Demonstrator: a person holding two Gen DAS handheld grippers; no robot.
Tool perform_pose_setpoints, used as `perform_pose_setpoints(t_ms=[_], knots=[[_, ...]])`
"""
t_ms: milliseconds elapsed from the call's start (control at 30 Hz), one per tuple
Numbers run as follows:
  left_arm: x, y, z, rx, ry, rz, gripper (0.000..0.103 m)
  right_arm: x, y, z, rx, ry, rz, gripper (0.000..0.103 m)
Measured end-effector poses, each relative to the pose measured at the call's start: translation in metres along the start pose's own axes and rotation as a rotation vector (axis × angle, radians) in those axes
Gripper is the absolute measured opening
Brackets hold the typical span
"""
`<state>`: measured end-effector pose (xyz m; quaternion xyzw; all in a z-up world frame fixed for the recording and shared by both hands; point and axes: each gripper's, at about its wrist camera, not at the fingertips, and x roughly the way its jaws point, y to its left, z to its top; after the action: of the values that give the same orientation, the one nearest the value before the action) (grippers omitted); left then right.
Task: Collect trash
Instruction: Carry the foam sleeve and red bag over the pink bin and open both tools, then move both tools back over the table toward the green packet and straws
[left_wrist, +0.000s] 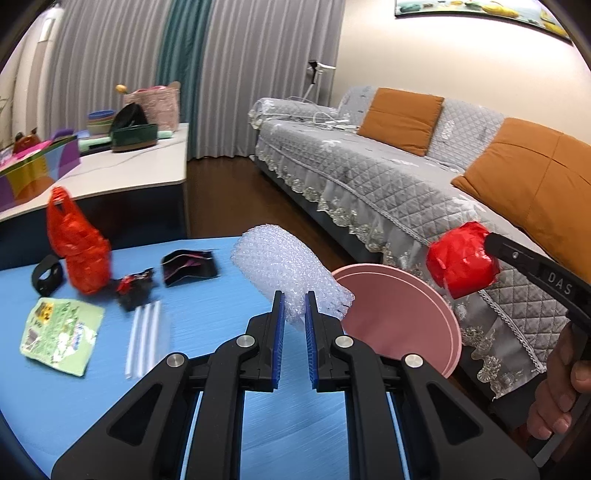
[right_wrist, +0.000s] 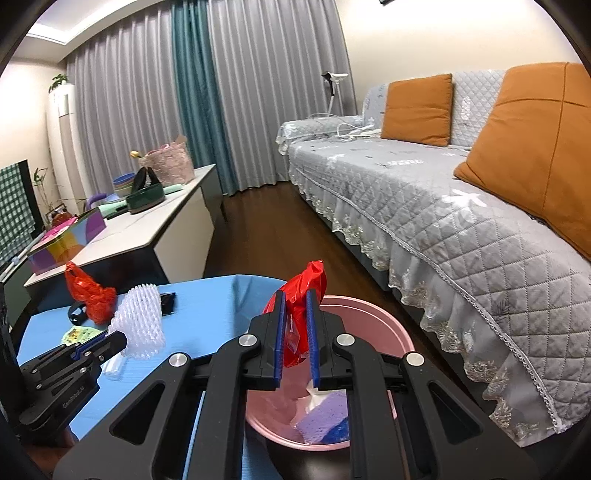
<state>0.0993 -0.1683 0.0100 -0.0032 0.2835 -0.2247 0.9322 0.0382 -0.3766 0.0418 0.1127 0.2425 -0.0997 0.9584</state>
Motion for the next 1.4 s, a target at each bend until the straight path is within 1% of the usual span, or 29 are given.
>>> perform_pose_setpoints(t_ms=[133, 467, 767, 967, 1033, 1067, 1100, 1133, 1167, 1200, 1400], knots=[[0.010, -0.014, 0.000, 0.021, 0.004, -0.028, 0.011, 0.006, -0.006, -0.001, 0.007, 0.009, -0.012, 0.011], [0.039, -0.043, -0.005, 0.034, 0.034, -0.083, 0.011, 0.022, -0.018, -0.006, 0.004, 0.033, -0.045, 0.011], [0.061, -0.070, -0.010, 0.054, 0.054, -0.126, 0.011, 0.033, -0.030, -0.011, -0.043, 0.046, -0.125, 0.011], [0.069, -0.078, -0.010, 0.056, 0.067, -0.144, 0.011, 0.037, -0.031, -0.014, -0.077, 0.060, -0.137, 0.012], [0.071, -0.079, -0.009, 0.057, 0.075, -0.165, 0.012, 0.039, -0.031, -0.015, -0.083, 0.070, -0.134, 0.014], [0.070, -0.080, -0.010, 0.059, 0.078, -0.170, 0.016, 0.039, -0.031, -0.015, -0.085, 0.070, -0.141, 0.015], [0.070, -0.081, -0.009, 0.063, 0.078, -0.168, 0.023, 0.039, -0.031, -0.014, -0.084, 0.070, -0.149, 0.023], [0.070, -0.080, -0.009, 0.063, 0.078, -0.161, 0.026, 0.038, -0.032, -0.014, -0.078, 0.069, -0.152, 0.029], [0.070, -0.078, -0.008, 0.060, 0.080, -0.159, 0.026, 0.037, -0.034, -0.013, -0.067, 0.065, -0.159, 0.039], [0.069, -0.077, -0.008, 0.056, 0.081, -0.155, 0.026, 0.037, -0.035, -0.012, -0.058, 0.062, -0.164, 0.042], [0.058, -0.070, -0.003, 0.048, 0.070, -0.139, 0.026, 0.029, -0.039, -0.004, -0.004, 0.048, -0.153, 0.042]])
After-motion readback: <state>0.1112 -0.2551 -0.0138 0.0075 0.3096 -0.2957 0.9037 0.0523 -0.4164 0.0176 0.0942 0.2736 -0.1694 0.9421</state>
